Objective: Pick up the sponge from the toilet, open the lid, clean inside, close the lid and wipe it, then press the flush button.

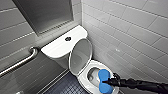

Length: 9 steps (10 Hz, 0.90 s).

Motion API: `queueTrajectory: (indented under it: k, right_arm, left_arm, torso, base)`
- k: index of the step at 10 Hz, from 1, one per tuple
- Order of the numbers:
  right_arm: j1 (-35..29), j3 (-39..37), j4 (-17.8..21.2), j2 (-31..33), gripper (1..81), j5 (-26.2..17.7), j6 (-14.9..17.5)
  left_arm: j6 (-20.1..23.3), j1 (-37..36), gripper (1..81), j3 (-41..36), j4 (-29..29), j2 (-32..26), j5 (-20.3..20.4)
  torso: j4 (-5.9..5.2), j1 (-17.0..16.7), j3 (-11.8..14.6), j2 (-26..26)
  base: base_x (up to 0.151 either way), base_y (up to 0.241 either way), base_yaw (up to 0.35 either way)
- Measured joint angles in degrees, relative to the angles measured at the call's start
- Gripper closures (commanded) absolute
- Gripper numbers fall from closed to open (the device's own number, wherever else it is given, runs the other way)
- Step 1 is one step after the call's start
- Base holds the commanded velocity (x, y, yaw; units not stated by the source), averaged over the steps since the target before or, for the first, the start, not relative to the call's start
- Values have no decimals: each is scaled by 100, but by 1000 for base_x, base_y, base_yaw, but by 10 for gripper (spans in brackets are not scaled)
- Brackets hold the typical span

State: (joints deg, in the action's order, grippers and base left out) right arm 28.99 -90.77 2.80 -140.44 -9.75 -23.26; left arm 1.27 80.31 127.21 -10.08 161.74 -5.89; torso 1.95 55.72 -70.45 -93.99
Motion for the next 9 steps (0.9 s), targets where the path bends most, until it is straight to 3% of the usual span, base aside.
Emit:
queueTrajectory:
  k: [2, 5, 8, 9]
  right_arm:
    - [-276, -482, -102, -599, 811, -411, -20]
    - [-653, -887, -296, -986, 811, -617, -38]
    - [-642, -1237, -354, -1397, 811, -763, -39]
    - [-642, -1297, -355, -1626, 811, -761, -39]
  left_arm:
    - [0, -2, 10, 2, 0, 0, 2]
    - [-1, -10, 10, 2, 5, 2, 5]
    - [-1, -11, 10, 2, 6, 0, 5]
    - [-1, -10, 10, 2, 6, 0, 7]
  torso:
    - [0, 0, 0, 0]
    - [-42, 0, 0, 0]
    - [-450, 0, 0, 0]
    - [-535, 0, 0, 0]
  base:
    - [0, 0, 0]
    - [0, 0, 0]
    - [0, 0, 0]
    - [0, 0, 0]
